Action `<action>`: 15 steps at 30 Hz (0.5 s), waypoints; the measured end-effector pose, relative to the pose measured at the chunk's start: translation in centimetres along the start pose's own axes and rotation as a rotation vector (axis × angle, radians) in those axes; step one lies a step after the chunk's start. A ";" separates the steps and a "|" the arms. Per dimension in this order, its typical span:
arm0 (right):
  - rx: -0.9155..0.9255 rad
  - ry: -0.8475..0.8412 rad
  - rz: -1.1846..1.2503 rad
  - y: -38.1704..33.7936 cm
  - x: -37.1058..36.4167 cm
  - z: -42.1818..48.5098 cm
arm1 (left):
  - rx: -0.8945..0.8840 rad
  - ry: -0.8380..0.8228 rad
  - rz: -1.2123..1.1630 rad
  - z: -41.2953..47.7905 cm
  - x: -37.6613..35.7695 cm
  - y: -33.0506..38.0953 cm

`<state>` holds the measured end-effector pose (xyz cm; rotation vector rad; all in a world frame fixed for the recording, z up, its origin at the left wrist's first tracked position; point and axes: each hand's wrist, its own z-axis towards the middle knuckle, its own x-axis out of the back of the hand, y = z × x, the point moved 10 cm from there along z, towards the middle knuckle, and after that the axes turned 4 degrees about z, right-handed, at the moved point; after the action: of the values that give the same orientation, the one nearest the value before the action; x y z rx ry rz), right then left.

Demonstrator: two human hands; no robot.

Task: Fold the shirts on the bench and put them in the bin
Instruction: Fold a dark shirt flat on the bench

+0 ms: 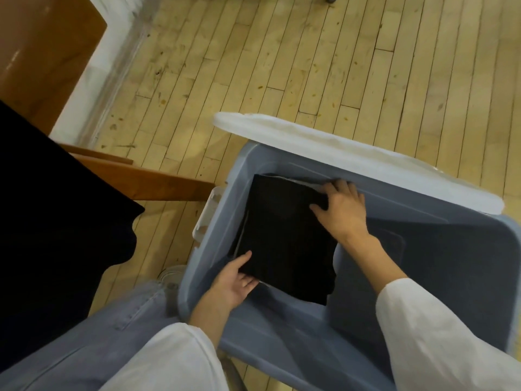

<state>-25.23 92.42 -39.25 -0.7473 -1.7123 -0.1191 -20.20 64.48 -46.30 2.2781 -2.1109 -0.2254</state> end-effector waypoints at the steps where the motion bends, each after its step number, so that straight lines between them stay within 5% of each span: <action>1: 0.109 -0.004 0.042 -1.2 -0.1 -0.2 | -0.020 0.004 -0.002 0.0 -0.1 0.3; 4: 0.251 -0.108 0.147 -3.4 -1.0 -0.7 | -0.078 0.007 -0.020 -0.1 -0.1 1.4; 7: 0.098 -0.037 0.107 -1.8 -1.2 0.1 | -0.099 0.005 -0.020 -0.3 -0.1 1.7; 15: -0.013 0.104 0.092 -0.1 -0.8 0.1 | -0.296 0.367 0.106 -0.2 1.9 2.6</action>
<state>-25.30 92.10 -40.03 -0.8144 -1.5776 -0.1032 -22.58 62.39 -46.00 1.8696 -1.8628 -0.0983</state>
